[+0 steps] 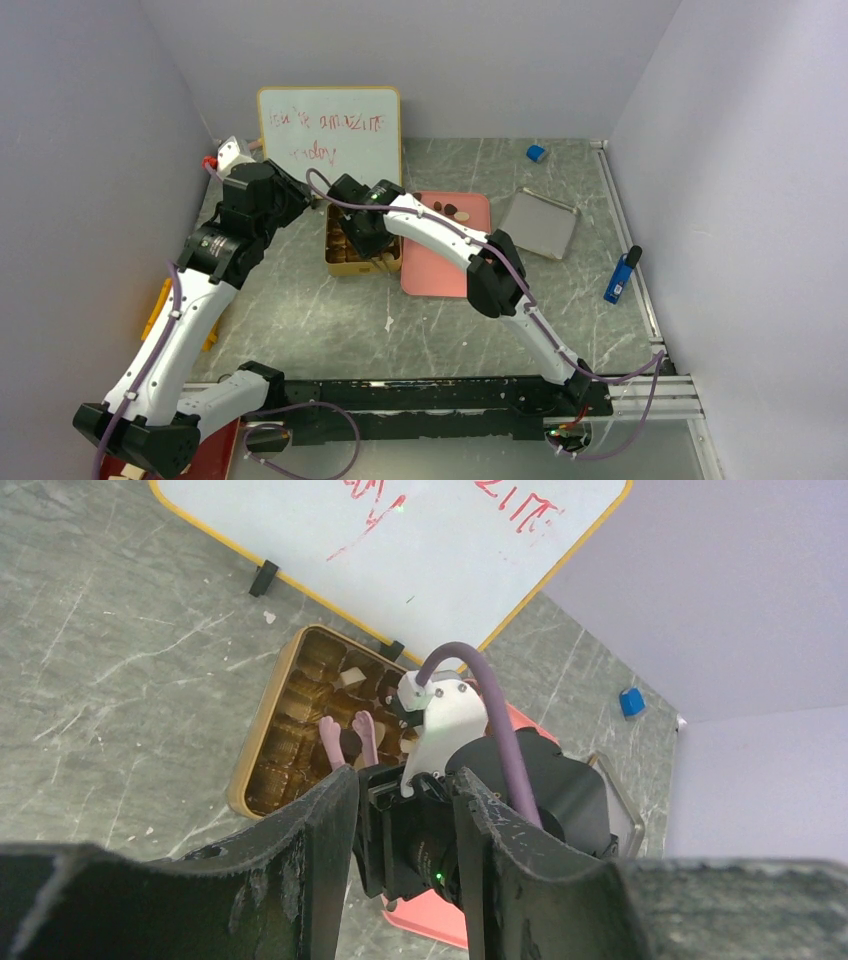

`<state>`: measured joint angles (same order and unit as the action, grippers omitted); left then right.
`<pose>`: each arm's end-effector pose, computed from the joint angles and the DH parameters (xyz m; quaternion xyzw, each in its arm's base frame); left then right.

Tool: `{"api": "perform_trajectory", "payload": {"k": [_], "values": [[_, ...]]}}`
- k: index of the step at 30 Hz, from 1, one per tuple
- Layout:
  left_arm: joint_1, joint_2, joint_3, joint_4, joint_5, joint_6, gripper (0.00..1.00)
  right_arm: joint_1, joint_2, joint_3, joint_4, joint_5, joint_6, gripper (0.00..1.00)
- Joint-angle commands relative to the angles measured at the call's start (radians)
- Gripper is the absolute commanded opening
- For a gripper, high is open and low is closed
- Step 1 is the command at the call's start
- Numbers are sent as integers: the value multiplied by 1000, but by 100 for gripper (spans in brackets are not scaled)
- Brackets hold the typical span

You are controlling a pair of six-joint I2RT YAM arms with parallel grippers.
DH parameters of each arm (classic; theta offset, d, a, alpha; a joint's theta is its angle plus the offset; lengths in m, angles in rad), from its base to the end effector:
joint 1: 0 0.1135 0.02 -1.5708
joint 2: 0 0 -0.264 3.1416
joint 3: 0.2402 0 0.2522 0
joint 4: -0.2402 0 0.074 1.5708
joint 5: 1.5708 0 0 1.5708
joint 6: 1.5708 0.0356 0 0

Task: Pack the chocolate
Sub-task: Place the fake chocolate in the packing box.

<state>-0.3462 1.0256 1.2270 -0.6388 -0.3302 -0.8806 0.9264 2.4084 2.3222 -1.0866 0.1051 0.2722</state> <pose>0.2002 -0.0599 0.4014 -0.3048 0.7794 -0.1915 0.5128 0.3080 0.4037 0.2280 -0.3047 0.9303 0.0688 0.1921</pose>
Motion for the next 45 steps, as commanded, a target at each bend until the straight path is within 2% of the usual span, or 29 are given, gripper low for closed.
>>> {"api": "perform_trajectory", "payload": {"k": [1, 15, 25, 36, 38, 41, 45], "values": [[4, 8, -6, 48, 7, -3, 45, -10, -70, -42, 42, 16, -13, 43], [4, 17, -13, 59, 10, -12, 45, -15, -92, -73, 51, -4, -23, 44], [4, 23, -7, 63, 21, -23, 45, -16, -138, -116, 64, -30, -24, 39], [4, 26, -1, 60, 31, -23, 45, -15, -176, -161, 90, -32, -17, 42], [4, 26, -1, 59, 30, -22, 45, -16, -185, -161, 93, -25, -16, 39], [4, 26, -4, 60, 31, -20, 45, -15, -206, -173, 102, -9, -17, 29], [4, 27, -7, 63, 31, -18, 45, -16, -251, -211, 109, 18, -4, 27]]}}
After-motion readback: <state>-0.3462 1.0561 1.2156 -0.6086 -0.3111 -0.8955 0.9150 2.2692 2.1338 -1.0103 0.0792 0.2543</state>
